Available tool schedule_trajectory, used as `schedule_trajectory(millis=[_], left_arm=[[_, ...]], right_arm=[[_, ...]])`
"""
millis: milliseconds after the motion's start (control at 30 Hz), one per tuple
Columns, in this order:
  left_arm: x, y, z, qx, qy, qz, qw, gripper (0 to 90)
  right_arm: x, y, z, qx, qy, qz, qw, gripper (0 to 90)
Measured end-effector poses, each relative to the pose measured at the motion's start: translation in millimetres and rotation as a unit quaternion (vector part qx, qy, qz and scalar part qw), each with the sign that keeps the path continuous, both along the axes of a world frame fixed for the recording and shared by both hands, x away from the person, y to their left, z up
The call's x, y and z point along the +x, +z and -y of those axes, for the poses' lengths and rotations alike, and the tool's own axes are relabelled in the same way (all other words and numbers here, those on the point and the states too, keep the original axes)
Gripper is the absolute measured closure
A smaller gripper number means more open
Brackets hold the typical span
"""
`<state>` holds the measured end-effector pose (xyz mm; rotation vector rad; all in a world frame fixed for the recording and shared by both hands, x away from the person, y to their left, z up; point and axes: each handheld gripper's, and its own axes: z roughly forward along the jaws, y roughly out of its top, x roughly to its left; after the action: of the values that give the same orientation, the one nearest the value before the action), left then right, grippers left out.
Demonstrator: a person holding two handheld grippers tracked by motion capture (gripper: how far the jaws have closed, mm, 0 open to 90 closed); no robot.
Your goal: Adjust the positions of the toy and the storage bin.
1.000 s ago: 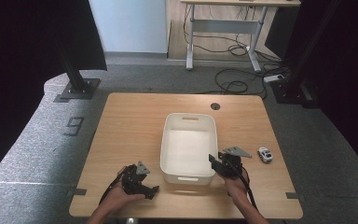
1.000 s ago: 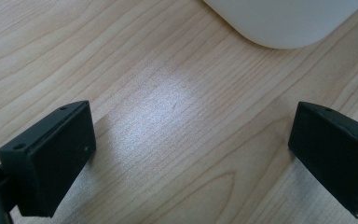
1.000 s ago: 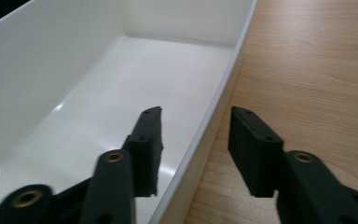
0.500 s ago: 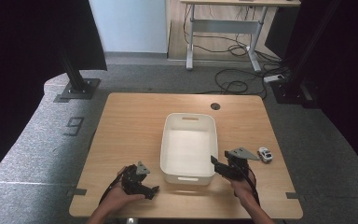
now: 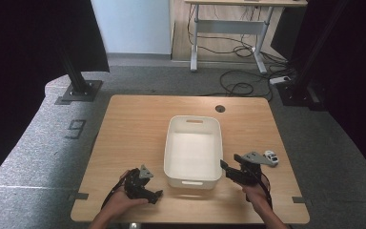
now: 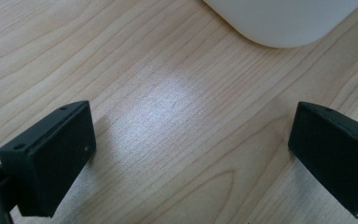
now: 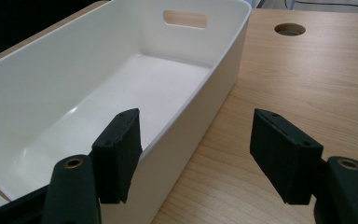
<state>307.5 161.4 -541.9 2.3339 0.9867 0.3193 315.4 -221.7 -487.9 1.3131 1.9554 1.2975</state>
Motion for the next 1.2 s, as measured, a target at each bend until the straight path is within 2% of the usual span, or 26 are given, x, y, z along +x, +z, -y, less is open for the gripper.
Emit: schedule_trajectory(millis=[100, 133, 200, 467, 633, 767, 1200], left_arm=[[0.0, 0.0, 0.0, 0.000, 0.000, 0.000, 1.0000, 1.0], [0.0, 0.0, 0.0, 0.000, 0.000, 0.000, 1.0000, 1.0], [0.0, 0.0, 0.0, 0.000, 0.000, 0.000, 1.0000, 1.0], [0.0, 0.0, 0.0, 0.000, 0.000, 0.000, 1.0000, 0.9], [0.0, 0.0, 0.0, 0.000, 0.000, 0.000, 1.0000, 1.0], [0.0, 0.0, 0.0, 0.000, 0.000, 0.000, 1.0000, 0.9], [0.0, 0.0, 0.0, 0.000, 0.000, 0.000, 1.0000, 1.0]], right_arm=[[-0.7, 0.9, 2.6, 0.002, 0.002, 0.001, 1.0000, 33.6], [-1.0, 1.9, 6.5, 0.011, 0.004, -0.001, 0.9999, 33.6], [-1.6, 3.2, 10.4, 0.014, 0.005, 0.004, 0.9999, 33.6], [-4.1, 7.4, 27.3, 0.018, -0.004, 0.007, 0.9998, 33.6], [-5.7, 7.1, 40.9, 0.010, -0.013, 0.009, 0.9998, 33.6], [-7.4, 4.8, 54.3, -0.006, -0.019, 0.011, 0.9997, 33.6], [-10.5, -3.3, 78.7, -0.028, -0.031, 0.001, 0.9991, 33.5]])
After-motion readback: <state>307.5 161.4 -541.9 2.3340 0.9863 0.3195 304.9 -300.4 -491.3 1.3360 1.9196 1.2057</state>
